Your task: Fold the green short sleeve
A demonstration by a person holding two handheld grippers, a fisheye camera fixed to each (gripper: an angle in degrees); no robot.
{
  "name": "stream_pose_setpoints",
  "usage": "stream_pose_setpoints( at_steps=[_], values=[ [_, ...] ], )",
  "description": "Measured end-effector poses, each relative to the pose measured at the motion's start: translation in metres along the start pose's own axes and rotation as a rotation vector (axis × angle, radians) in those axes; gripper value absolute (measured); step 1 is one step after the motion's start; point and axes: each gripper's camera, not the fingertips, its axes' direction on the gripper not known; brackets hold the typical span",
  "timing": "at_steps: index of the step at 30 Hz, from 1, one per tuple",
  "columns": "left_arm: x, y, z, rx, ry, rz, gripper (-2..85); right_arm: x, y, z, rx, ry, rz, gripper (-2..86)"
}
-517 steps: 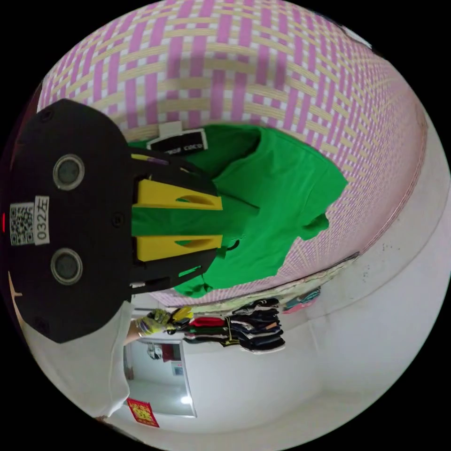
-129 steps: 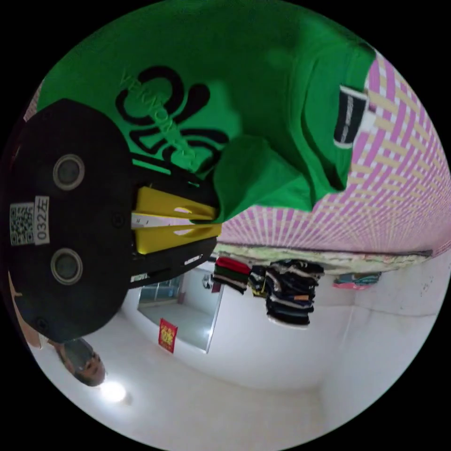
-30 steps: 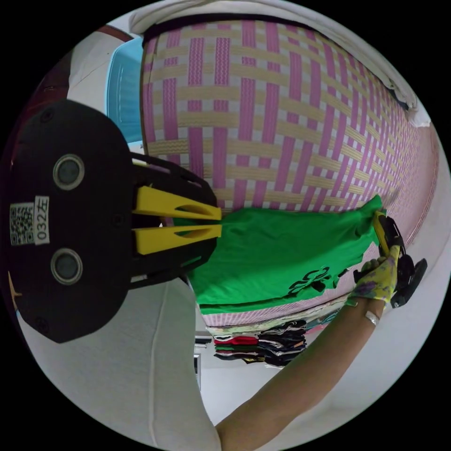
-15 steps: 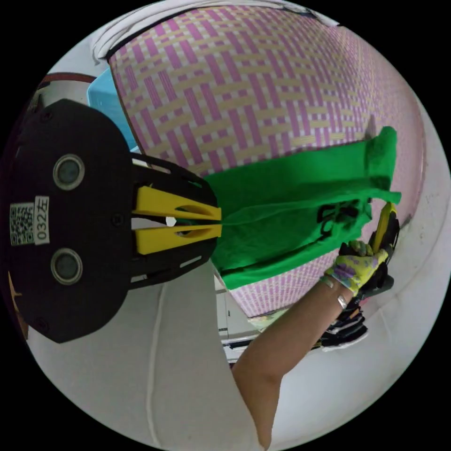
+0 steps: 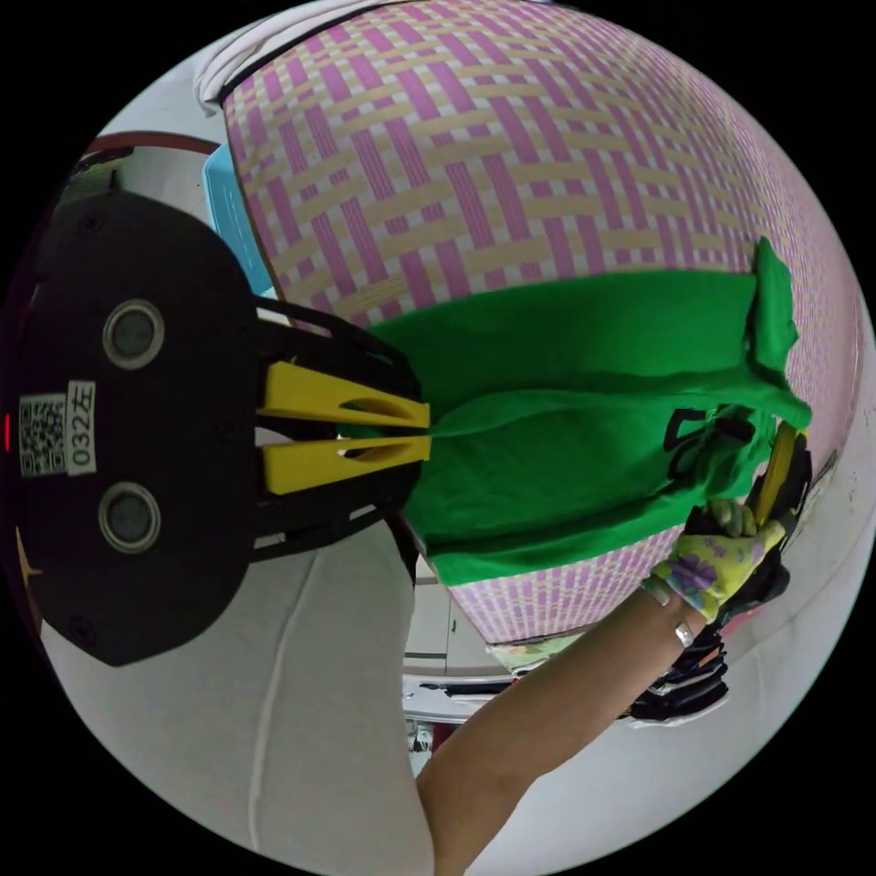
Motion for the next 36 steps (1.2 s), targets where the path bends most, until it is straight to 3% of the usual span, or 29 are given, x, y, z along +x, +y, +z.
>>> stream_pose_setpoints(
  at_steps=[5, 7, 12, 20, 36],
  values=[
    [0.006, -0.002, 0.058, -0.071, -0.086, 0.031, 1.7, -0.007, -0.008, 0.035, -0.092, 0.202, -0.061, 1.7],
    [0.008, 0.004, 0.073, -0.072, -0.008, 0.092, 3.1, 0.014, -0.005, 0.043, -0.141, 0.264, 0.011, 4.1],
    [-0.019, 0.036, 0.078, 0.036, 0.136, 0.133, 1.8, 0.012, 0.016, 0.018, -0.035, 0.274, 0.033, 6.6],
    [-0.131, 0.021, 0.067, 0.221, 0.256, -0.036, 1.6, -0.011, 0.01, 0.037, -0.077, 0.223, -0.02, 6.6],
    [-0.297, -0.071, 0.137, 0.332, 0.346, -0.225, -0.4, -0.032, -0.115, 0.185, -0.374, 0.356, -0.266, 7.6]
  ],
)
